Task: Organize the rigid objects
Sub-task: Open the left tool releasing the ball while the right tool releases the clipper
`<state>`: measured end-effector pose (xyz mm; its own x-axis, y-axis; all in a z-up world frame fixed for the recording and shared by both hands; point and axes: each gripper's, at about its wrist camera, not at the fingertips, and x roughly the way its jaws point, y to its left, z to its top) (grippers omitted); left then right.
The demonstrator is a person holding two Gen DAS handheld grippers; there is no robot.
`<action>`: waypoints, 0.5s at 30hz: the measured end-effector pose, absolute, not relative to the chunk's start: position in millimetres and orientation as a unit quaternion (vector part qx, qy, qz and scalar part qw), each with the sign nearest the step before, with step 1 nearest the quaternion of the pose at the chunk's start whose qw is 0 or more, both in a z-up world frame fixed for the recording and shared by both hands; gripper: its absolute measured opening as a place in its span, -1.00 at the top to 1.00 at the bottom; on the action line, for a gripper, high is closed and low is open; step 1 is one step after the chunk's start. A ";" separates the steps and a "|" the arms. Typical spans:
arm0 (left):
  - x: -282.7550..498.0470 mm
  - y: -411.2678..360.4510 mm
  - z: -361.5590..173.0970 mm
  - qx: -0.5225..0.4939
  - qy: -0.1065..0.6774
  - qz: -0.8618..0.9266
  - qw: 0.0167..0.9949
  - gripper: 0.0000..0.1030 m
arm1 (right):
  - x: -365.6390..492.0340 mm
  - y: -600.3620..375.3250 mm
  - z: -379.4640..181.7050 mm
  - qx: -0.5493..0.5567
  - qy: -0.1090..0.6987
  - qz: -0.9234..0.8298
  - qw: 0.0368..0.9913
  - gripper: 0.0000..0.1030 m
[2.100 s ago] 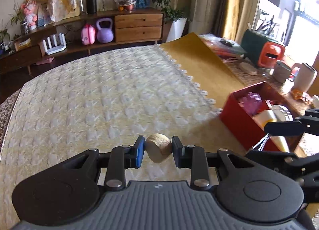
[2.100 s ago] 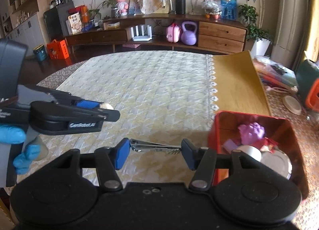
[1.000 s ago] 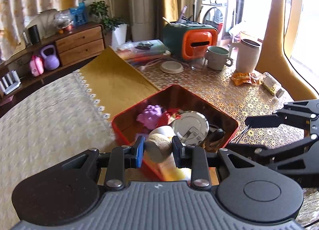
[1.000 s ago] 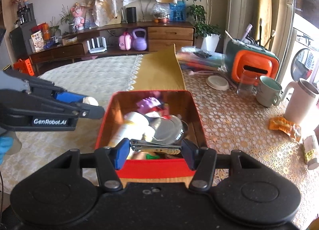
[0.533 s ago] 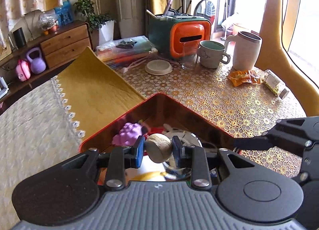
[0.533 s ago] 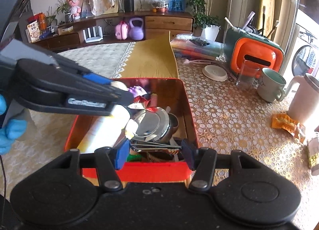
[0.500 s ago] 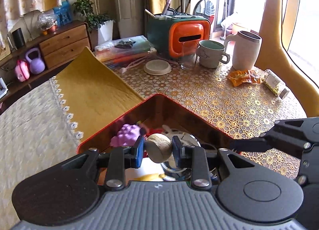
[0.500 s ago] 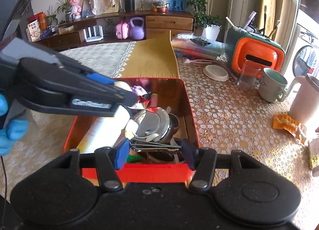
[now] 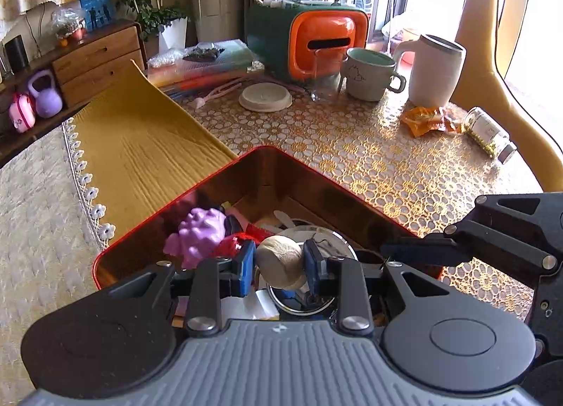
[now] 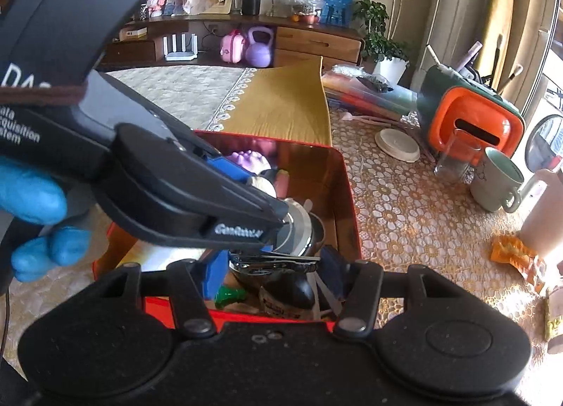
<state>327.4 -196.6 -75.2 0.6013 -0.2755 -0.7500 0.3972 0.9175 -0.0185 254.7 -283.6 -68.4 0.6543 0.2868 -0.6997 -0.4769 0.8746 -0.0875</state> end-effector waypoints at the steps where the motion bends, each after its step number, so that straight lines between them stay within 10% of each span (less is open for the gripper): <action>1: 327.6 -195.6 -75.7 0.073 0.404 -0.188 0.892 0.44 | 255.8 -283.4 -69.7 -0.132 0.360 0.212 0.899 -0.07; 15: 323.0 -187.9 -75.1 0.046 0.417 -0.185 0.889 0.43 | 254.0 -293.4 -73.3 -0.095 0.371 0.195 0.903 -0.24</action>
<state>323.0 -187.9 -75.1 0.5832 -0.2909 -0.7585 0.3678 0.9271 -0.0728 254.0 -293.4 -73.3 0.6476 0.2824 -0.7077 -0.4233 0.9056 -0.0259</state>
